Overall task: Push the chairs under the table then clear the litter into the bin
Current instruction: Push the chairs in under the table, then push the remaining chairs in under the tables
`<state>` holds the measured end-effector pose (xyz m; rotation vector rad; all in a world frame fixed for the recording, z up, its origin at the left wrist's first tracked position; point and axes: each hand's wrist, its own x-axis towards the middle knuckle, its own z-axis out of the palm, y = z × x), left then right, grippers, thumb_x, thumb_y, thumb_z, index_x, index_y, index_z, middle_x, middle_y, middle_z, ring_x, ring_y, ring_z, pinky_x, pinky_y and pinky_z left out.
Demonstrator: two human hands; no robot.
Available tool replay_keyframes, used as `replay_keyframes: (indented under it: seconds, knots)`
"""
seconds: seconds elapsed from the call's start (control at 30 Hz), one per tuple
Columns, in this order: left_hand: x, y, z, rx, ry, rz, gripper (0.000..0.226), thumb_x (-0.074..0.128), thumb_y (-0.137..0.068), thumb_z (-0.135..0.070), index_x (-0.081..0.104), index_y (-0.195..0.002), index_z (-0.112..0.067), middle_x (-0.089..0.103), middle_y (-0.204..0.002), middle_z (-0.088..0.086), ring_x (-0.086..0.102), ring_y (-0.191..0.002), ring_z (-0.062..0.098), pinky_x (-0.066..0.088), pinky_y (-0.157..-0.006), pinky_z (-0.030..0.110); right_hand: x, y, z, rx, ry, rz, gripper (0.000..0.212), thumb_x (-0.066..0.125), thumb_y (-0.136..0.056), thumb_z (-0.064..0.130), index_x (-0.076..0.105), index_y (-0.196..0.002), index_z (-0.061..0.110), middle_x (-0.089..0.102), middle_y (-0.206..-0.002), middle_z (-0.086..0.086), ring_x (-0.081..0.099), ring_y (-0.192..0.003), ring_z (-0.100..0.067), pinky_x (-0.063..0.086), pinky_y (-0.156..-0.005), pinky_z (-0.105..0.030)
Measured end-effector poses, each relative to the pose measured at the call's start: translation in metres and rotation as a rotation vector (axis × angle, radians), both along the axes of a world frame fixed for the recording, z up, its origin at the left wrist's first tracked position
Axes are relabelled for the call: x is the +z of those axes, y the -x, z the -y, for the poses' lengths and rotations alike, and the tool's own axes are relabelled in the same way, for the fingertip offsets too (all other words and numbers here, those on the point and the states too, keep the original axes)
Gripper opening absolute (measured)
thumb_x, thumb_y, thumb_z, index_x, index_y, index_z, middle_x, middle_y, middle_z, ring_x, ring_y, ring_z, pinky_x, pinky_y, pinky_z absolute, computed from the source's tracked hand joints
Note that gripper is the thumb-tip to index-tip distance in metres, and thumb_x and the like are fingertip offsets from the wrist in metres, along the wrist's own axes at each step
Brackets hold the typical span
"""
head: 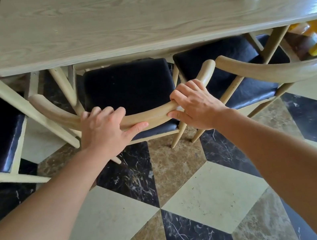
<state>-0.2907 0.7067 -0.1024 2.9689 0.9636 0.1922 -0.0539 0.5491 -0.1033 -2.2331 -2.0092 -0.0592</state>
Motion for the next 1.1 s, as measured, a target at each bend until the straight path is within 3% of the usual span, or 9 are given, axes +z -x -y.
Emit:
replay_keyframes:
  seconds: [0.17, 0.27, 0.33, 0.47, 0.57, 0.67, 0.8, 0.97, 1.1]
  knots:
    - [0.022, -0.005, 0.003, 0.060, 0.152, -0.226, 0.078, 0.017, -0.077, -0.094, 0.054, -0.097, -0.028, 0.064, -0.103, 0.000, 0.054, -0.103, 0.030, 0.037, -0.092, 0.050, 0.022, 0.017, 0.000, -0.098, 0.202, 0.070, 0.058, 0.029, -0.097, 0.061, 0.050, -0.126, 0.015, 0.057, -0.119, -0.006, 0.050, -0.117, -0.030, 0.028, -0.111, -0.047]
    - [0.049, -0.005, 0.007, 0.065, 0.247, -0.418, 0.071, 0.033, -0.086, -0.082, 0.052, -0.120, -0.022, 0.057, -0.124, 0.008, 0.047, -0.117, 0.033, 0.038, -0.099, 0.049, 0.049, 0.045, 0.005, -0.233, 0.280, -0.047, 0.050, 0.045, -0.099, 0.050, 0.047, -0.136, 0.016, 0.052, -0.133, -0.005, 0.042, -0.128, -0.027, 0.037, -0.107, -0.047]
    - [0.071, -0.004, 0.009, 0.043, 0.239, -0.409, 0.062, 0.041, -0.094, -0.068, 0.049, -0.130, -0.019, 0.055, -0.127, 0.009, 0.047, -0.116, 0.031, 0.043, -0.096, 0.047, 0.074, 0.060, 0.012, -0.316, 0.293, -0.166, 0.043, 0.048, -0.100, 0.041, 0.050, -0.135, 0.016, 0.052, -0.132, -0.005, 0.046, -0.125, -0.026, 0.044, -0.098, -0.045]
    - [0.126, 0.009, 0.026, 0.033, 0.385, -0.281, 0.041, 0.036, -0.103, -0.054, 0.056, -0.109, -0.019, 0.063, -0.101, 0.004, 0.059, -0.090, 0.024, 0.049, -0.072, 0.041, 0.140, 0.086, 0.035, -0.604, 0.282, -0.350, 0.029, 0.039, -0.102, 0.037, 0.059, -0.103, 0.016, 0.062, -0.099, -0.003, 0.059, -0.083, -0.024, 0.047, -0.067, -0.037]
    - [0.167, 0.017, 0.047, -0.001, 0.398, -0.213, 0.035, 0.036, -0.104, -0.050, 0.055, -0.095, -0.021, 0.064, -0.088, 0.001, 0.060, -0.077, 0.021, 0.053, -0.070, 0.040, 0.188, 0.106, 0.066, -0.793, 0.215, -0.396, 0.027, 0.041, -0.101, 0.031, 0.056, -0.087, 0.014, 0.062, -0.085, -0.005, 0.061, -0.073, -0.027, 0.051, -0.063, -0.038]
    - [0.206, 0.016, 0.074, -0.073, 0.399, -0.180, 0.035, 0.037, -0.104, -0.048, 0.055, -0.091, -0.021, 0.063, -0.086, -0.001, 0.061, -0.076, 0.021, 0.053, -0.069, 0.038, 0.232, 0.120, 0.099, -0.888, 0.212, -0.374, 0.027, 0.041, -0.101, 0.030, 0.058, -0.091, 0.012, 0.062, -0.083, -0.005, 0.062, -0.071, -0.027, 0.055, -0.064, -0.040]
    - [0.245, -0.004, 0.113, -0.219, 0.385, -0.161, 0.031, 0.042, -0.102, -0.047, 0.055, -0.090, -0.021, 0.060, -0.090, 0.000, 0.061, -0.077, 0.022, 0.054, -0.070, 0.039, 0.271, 0.122, 0.141, -0.982, 0.206, -0.346, 0.023, 0.043, -0.098, 0.033, 0.056, -0.097, 0.015, 0.056, -0.085, -0.002, 0.056, -0.073, -0.026, 0.048, -0.064, -0.035]
    - [0.271, -0.058, 0.156, -0.395, 0.366, -0.240, 0.030, 0.042, -0.101, -0.047, 0.056, -0.096, -0.021, 0.063, -0.101, 0.002, 0.064, -0.091, 0.027, 0.056, -0.079, 0.041, 0.296, 0.104, 0.189, -1.081, 0.251, -0.338, 0.021, 0.045, -0.096, 0.031, 0.060, -0.097, 0.017, 0.064, -0.093, -0.006, 0.064, -0.079, -0.026, 0.058, -0.074, -0.042]
    - [0.279, -0.126, 0.203, -0.527, 0.292, -0.334, 0.032, 0.041, -0.101, -0.046, 0.058, -0.105, -0.019, 0.065, -0.114, 0.008, 0.062, -0.107, 0.031, 0.048, -0.085, 0.042, 0.296, 0.069, 0.235, -1.179, 0.193, -0.379, 0.028, 0.045, -0.098, 0.034, 0.066, -0.104, 0.016, 0.067, -0.090, -0.005, 0.066, -0.073, -0.023, 0.060, -0.066, -0.039]
